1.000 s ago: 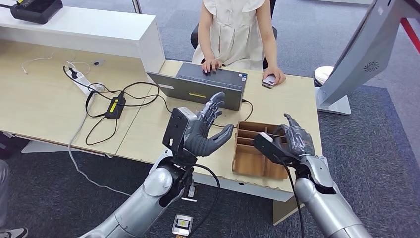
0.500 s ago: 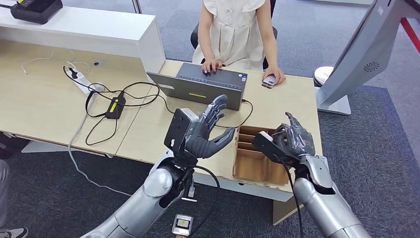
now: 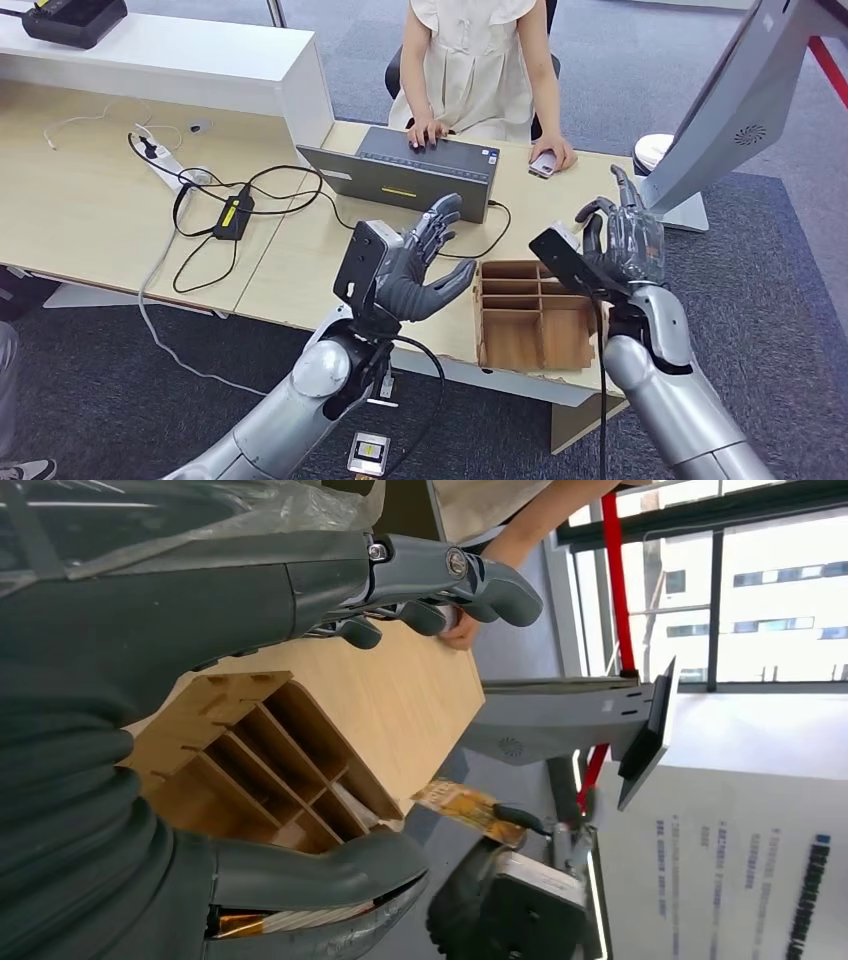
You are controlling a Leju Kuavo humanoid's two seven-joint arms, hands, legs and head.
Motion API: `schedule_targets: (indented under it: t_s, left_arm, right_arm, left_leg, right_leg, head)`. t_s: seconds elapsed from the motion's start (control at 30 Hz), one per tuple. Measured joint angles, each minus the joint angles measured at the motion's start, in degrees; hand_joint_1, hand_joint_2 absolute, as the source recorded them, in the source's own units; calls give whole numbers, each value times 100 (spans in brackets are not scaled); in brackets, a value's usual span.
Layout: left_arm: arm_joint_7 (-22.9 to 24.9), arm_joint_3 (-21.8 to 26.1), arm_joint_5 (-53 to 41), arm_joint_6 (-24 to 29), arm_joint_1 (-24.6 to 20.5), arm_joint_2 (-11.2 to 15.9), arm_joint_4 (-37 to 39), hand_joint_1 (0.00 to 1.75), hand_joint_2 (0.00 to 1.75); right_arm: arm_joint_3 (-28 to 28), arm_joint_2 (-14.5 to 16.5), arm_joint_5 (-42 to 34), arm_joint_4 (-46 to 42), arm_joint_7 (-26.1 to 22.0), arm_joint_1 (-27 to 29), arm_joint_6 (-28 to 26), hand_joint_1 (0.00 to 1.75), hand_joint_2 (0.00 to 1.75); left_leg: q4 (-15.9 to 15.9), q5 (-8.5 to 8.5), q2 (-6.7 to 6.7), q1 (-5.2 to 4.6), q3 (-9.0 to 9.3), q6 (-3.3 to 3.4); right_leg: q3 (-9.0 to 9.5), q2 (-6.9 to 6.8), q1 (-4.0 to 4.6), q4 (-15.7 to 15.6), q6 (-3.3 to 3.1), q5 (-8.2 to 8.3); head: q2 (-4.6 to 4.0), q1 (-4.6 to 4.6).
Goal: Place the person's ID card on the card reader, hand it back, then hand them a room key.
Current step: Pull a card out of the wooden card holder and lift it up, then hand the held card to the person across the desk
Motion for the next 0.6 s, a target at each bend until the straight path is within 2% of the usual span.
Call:
schedule_targets:
  t_s: [0.4, 0.6]
  left_arm:
    - [-54, -92, 63, -120, -59, -78, 138, 0, 175]
    - [-90, -142, 125, -308, -146, -160, 219, 0, 175]
  right_arm:
    - [-230, -75, -78, -258, -21, -192, 16, 175, 175]
    - [-204, 83, -30, 140, -224, -606, 165, 175, 175]
  left_leg:
    - [0, 0, 0, 1, -1, 0]
    - [-1, 1, 2, 0, -5, 0]
  right_leg:
    - [0, 1, 0, 0, 0, 1]
    - [-1, 1, -1, 2, -1, 6]
  head:
    - [-1, -1]
    - [-1, 0]
